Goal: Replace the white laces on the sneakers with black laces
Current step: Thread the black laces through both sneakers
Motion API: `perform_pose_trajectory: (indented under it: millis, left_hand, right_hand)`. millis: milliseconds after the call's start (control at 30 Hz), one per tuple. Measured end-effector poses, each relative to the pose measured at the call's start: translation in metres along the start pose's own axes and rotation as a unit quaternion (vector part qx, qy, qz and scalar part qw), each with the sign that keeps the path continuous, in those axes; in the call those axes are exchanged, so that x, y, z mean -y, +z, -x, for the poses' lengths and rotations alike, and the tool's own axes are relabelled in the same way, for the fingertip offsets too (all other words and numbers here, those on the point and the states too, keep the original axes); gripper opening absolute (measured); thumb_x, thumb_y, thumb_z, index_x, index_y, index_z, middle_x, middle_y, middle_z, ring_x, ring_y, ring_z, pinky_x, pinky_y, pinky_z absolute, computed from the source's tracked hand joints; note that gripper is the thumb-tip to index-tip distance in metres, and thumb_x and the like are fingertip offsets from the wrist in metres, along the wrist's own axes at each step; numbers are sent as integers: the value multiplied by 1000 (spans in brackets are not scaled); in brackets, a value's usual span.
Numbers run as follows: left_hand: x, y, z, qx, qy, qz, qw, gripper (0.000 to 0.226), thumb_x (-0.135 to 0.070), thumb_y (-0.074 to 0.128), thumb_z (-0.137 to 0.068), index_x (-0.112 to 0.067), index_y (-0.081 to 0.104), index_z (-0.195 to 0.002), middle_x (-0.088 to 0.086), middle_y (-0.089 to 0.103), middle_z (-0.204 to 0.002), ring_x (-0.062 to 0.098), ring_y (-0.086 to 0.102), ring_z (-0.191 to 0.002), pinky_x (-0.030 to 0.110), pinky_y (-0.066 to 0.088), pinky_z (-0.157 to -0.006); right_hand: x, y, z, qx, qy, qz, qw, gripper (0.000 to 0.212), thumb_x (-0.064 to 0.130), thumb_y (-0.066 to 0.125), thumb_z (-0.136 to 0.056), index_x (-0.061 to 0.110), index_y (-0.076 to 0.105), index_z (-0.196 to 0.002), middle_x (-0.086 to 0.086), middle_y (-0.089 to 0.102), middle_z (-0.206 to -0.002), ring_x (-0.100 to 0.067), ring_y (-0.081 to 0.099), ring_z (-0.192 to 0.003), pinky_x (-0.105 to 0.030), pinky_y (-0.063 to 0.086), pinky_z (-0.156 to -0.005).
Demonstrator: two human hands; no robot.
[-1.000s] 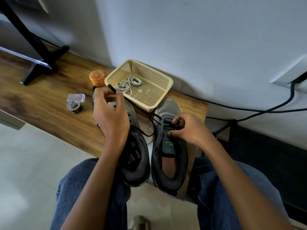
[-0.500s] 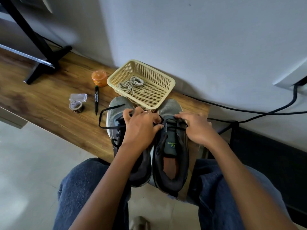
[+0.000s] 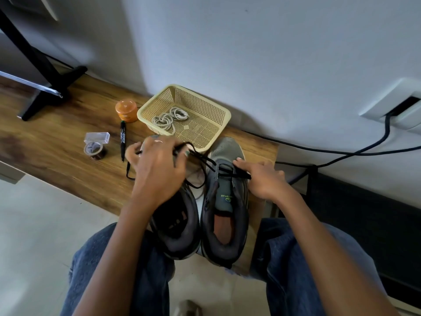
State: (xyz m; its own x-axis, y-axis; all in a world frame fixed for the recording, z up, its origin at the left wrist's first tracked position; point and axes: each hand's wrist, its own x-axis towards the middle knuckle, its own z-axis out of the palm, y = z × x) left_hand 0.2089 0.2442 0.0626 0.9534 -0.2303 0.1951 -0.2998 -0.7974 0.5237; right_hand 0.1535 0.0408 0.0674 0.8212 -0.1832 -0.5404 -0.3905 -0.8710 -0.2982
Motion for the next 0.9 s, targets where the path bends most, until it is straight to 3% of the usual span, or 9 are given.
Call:
perform_pose_trajectory:
  millis: [167,233,333,433,500,600,733,900]
  left_hand:
    - [-4,-9,-2,-223,-108,123,961,16,-26,38,-96,-17,49,-104,-6,42,-95,5,30,-89,34,19,-87]
    - [-6,-8,-1,-249,-135,127,950,7,-24,41,-95,-21,45,-100,-6,44,-92,7,32,-89,38,25,-89]
    - [-8,-3,0,-179,-131,101,970,17,-28,51,-92,-26,42,-107,-11,47,-98,13,36,-98,49,28,-99]
    - [-7,7,2,-57,-79,46,994,36,-38,58,-92,-24,49,-123,-14,49,-101,15,35,-114,44,17,-105]
    - [-7,17,4,19,-15,16,1000,35,-41,61,-90,-27,57,-122,-15,57,-111,17,33,-124,47,17,-108]
    - [-12,30,8,95,48,-19,994,25,-40,61,-89,-36,64,-114,-13,59,-119,17,33,-121,48,20,-108]
    - [-21,38,9,110,49,-87,989,17,-41,56,-93,-35,64,-107,-13,63,-111,15,34,-119,40,9,-106]
    - [-18,31,5,82,21,-90,992,15,-44,58,-91,-33,68,-93,-16,65,-95,11,37,-117,39,3,-105]
  right_hand:
    - [-2,4,-5,-2,7,-3,1000,63,9,41,-99,44,24,-148,-8,30,-151,-23,15,-142,-43,18,-107]
    - [-2,5,-7,0,8,0,1000,61,12,42,-99,43,24,-148,-6,29,-153,-23,13,-143,-45,18,-107]
    - [-1,4,-6,2,11,3,1000,58,17,43,-101,43,23,-148,-8,29,-151,-24,15,-142,-43,17,-109]
    - [1,3,-4,3,4,-2,1000,56,17,42,-101,42,24,-148,-6,27,-152,-25,15,-142,-44,17,-109]
    - [3,4,-4,3,1,-4,1000,57,13,40,-101,40,24,-149,-2,25,-154,-24,14,-142,-45,16,-110]
    - [4,4,-5,2,-2,2,1000,60,10,40,-100,39,22,-149,-2,25,-155,-24,13,-142,-47,16,-110]
    - [3,4,-6,4,-2,3,1000,66,3,38,-96,39,22,-150,7,22,-157,-24,11,-143,-50,15,-109]
    - [1,6,-7,-1,6,21,1000,65,5,37,-98,42,22,-149,5,27,-156,-24,14,-142,-48,19,-105]
